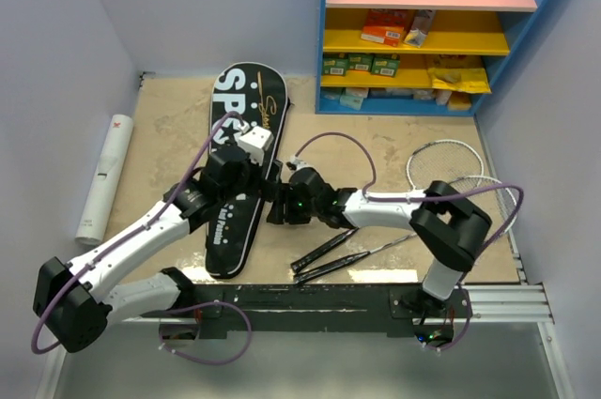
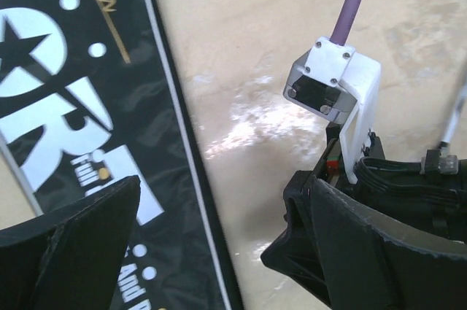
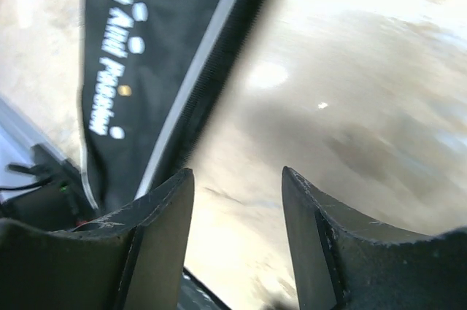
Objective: Pack up the badminton gear
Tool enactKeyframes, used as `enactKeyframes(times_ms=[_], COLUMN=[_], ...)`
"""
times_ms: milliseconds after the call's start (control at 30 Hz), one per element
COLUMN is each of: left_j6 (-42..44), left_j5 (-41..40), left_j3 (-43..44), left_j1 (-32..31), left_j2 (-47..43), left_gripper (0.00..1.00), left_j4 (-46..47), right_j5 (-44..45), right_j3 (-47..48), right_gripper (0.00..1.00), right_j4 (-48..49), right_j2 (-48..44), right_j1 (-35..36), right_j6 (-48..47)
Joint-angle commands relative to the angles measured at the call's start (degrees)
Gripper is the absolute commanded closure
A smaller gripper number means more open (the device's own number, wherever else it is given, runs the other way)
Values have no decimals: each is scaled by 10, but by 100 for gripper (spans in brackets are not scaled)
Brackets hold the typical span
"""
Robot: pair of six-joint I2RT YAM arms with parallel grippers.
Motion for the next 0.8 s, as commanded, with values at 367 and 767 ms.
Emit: enactKeyframes(times_ms=[367, 767], left_j6=[2, -9], left_j5=[-187, -87], left_j3=[39, 90], left_j1=[9, 11], left_j2=[182, 126], left_gripper=[0, 0], left_j4=[-146, -104], right_j5=[254, 264], right_j3=[-132, -150], right_gripper=[41, 39], right_j4=[-280, -341], right_j2=[-373, -443], right_j1=[4, 4], right_j6=[-11, -25])
